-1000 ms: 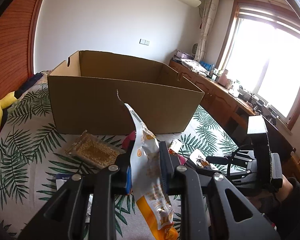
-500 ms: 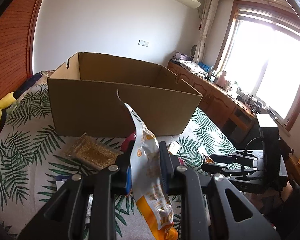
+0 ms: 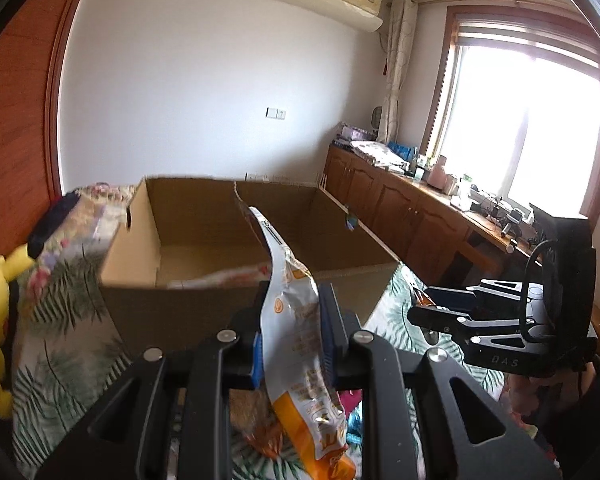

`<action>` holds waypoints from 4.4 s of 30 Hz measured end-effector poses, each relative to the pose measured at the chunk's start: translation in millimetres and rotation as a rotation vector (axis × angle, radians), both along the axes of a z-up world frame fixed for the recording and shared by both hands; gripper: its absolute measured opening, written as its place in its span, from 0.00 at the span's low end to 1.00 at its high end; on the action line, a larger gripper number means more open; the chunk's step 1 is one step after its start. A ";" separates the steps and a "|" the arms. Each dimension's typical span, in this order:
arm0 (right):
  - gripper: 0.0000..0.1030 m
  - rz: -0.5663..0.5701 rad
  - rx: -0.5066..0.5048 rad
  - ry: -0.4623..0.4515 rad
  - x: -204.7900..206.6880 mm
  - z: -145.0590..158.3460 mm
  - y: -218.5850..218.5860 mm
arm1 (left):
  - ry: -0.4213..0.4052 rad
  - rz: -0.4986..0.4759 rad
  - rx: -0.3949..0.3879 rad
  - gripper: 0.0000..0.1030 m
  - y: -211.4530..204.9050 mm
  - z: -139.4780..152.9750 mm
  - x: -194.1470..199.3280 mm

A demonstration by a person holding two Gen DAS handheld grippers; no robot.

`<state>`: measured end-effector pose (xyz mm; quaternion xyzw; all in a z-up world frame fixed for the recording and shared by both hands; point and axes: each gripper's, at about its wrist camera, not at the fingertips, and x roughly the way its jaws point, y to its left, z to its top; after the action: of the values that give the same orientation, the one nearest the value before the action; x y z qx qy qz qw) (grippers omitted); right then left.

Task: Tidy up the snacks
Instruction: 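Carry the orange-white packet and silver-orange pouch into the box, open both grippers, then move both grippers back toward the remaining snack pile, then grasp the white-blue pouch with the left gripper while the right gripper lowers onto the pink sausage packet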

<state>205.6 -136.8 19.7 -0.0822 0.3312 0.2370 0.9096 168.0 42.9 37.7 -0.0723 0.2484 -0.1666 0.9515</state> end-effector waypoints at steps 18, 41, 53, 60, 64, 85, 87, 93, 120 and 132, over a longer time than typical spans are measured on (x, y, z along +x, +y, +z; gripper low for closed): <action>0.37 -0.040 -0.002 -0.017 75.1 17.4 42.7 | -0.008 0.109 0.064 0.19 26.5 36.5 84.9; 0.48 -0.101 -0.010 0.042 91.5 -15.2 40.3 | 0.087 0.146 0.087 0.44 4.5 13.6 128.7; 0.48 -0.071 0.058 0.027 72.5 -8.6 31.4 | 0.073 0.118 0.145 0.45 -5.4 7.2 112.6; 0.48 -0.044 0.091 -0.008 49.6 2.1 32.1 | 0.064 0.080 0.156 0.45 -10.6 7.3 91.0; 0.48 -0.022 0.091 -0.023 33.6 5.7 32.8 | 0.051 0.064 0.161 0.45 -12.0 9.6 76.9; 0.49 0.019 0.077 0.046 -2.0 -46.3 38.3 | 0.055 0.029 0.239 0.69 13.0 -38.5 5.4; 0.49 0.019 0.077 0.061 0.4 -53.8 39.9 | 0.074 0.028 0.238 0.69 15.9 -48.9 0.4; 0.49 0.024 0.062 0.102 7.1 -76.3 51.8 | 0.144 0.034 0.234 0.69 24.0 -78.0 -10.8; 0.52 0.017 0.000 0.178 20.9 -103.6 74.4 | 0.344 0.082 0.253 0.69 39.0 -141.8 -21.2; 0.54 0.001 -0.032 0.158 19.2 -104.6 76.9 | 0.372 0.142 0.268 0.70 40.8 -143.8 -25.2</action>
<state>224.8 -59.9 -84.9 -0.0779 0.4057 0.2379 0.8791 142.8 83.7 -106.2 0.0081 0.4335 -0.0484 0.8998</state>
